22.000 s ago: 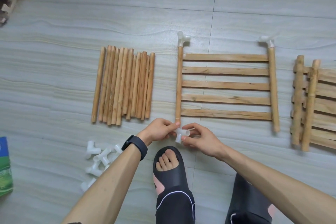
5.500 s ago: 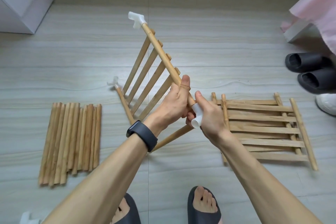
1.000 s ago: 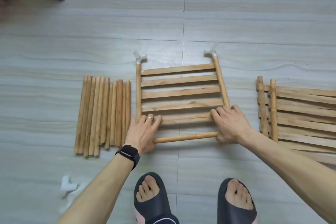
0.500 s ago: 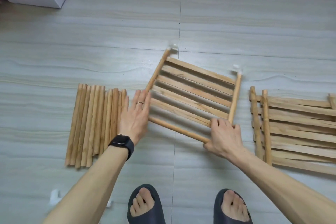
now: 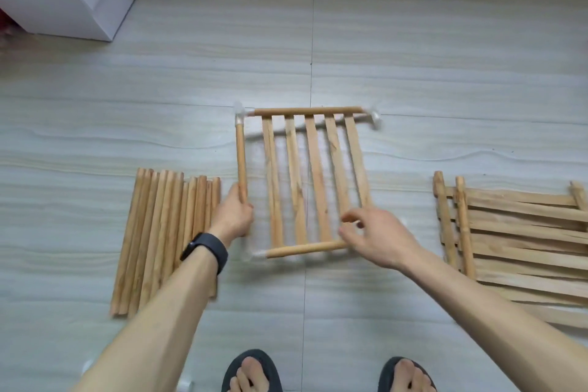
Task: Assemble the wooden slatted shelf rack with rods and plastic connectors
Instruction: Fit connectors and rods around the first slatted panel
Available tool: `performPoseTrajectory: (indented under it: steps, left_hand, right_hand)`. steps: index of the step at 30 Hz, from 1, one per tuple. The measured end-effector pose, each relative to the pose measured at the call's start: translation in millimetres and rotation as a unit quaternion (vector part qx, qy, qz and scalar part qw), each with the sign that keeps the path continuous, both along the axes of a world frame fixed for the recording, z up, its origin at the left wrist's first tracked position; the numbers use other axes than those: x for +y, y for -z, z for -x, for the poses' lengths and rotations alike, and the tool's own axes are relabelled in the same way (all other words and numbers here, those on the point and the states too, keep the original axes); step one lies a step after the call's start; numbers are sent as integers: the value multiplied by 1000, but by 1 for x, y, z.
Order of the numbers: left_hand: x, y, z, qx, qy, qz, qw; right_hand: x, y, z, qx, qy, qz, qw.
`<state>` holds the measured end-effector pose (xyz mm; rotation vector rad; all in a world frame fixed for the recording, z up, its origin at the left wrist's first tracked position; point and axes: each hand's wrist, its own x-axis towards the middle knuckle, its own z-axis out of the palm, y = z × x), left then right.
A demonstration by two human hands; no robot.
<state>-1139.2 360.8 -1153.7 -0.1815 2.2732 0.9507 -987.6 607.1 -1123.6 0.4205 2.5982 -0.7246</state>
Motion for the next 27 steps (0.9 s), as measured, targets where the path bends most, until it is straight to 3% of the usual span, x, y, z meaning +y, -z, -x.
performPoseTrajectory:
  steps: [2,5,7,12,15,18,20,23,25,27]
  left_hand:
    - [-14,-4,28,39,56,49,996]
    - [-13,-7,61,97,133,110,980]
    - [-2,-9,74,125,166,123,970]
    - [49,5,84,165,199,71,963]
    - [73,12,85,151,253,66,953]
    - [77,14,82,169,327,90,925]
    - [66,13,70,213,302,70,927]
    - [36,12,31,290,165,13,943]
    - [15,13,0,278,97,-10,956]
    - [-4,19,-30,210,57,-11,976]
  right_hand:
    - [28,12,-11,13,-26,-108,994]
    - [49,30,-19,-25,-160,-211,964]
    - [50,36,-19,-16,-243,-224,943]
    - [38,45,-15,58,-331,-229,914]
    - [34,49,-16,123,-309,-235,913]
    - [32,55,-18,122,-295,-247,915]
    - [28,59,-14,100,-280,-255,920]
    - [14,67,-3,81,-235,-231,941]
    - [3,73,3,61,-213,-231,947]
    - [-8,72,4,61,-188,-233,952]
